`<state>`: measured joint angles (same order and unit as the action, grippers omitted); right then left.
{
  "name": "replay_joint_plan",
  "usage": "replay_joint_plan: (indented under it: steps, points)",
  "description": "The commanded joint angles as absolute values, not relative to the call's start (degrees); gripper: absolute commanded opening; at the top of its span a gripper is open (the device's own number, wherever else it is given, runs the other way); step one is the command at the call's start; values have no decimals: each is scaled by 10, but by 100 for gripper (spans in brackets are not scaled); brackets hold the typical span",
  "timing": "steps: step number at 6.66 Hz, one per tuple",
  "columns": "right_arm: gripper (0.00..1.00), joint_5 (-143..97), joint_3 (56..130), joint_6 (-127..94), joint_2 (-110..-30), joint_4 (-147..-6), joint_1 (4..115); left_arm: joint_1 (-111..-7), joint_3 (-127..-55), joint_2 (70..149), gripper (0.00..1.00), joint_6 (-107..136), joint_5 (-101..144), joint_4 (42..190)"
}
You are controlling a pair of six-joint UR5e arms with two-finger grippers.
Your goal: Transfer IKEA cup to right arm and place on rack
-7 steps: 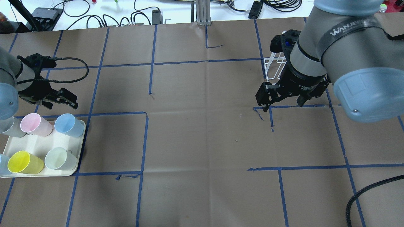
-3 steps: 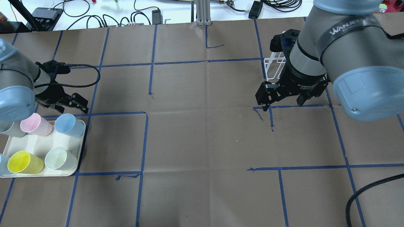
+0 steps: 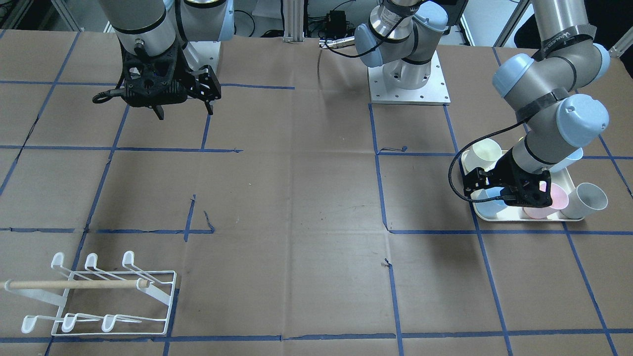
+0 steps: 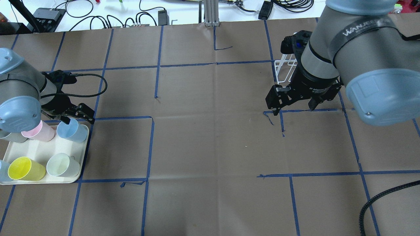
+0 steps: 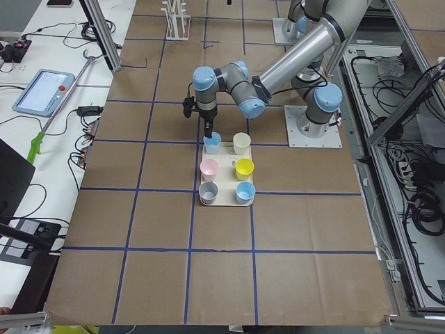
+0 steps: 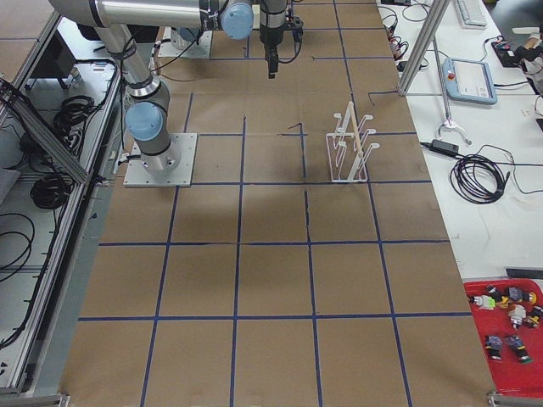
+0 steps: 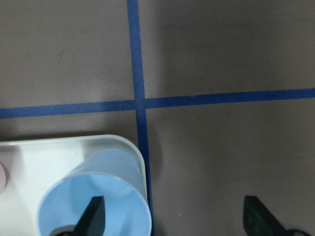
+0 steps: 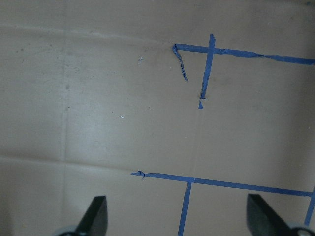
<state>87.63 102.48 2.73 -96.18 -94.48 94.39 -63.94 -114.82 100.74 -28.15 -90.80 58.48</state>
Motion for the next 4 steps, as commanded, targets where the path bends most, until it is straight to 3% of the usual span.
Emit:
replay_joint_plan:
  steps: [1, 4]
  points:
    - [100, 875, 1025, 27, -962, -945, 944, -636, -1153, 1014, 99, -270, -923, 583]
    - [100, 875, 1025, 27, -962, -945, 944, -636, -1152, 1027, 98, -258, -924, 566]
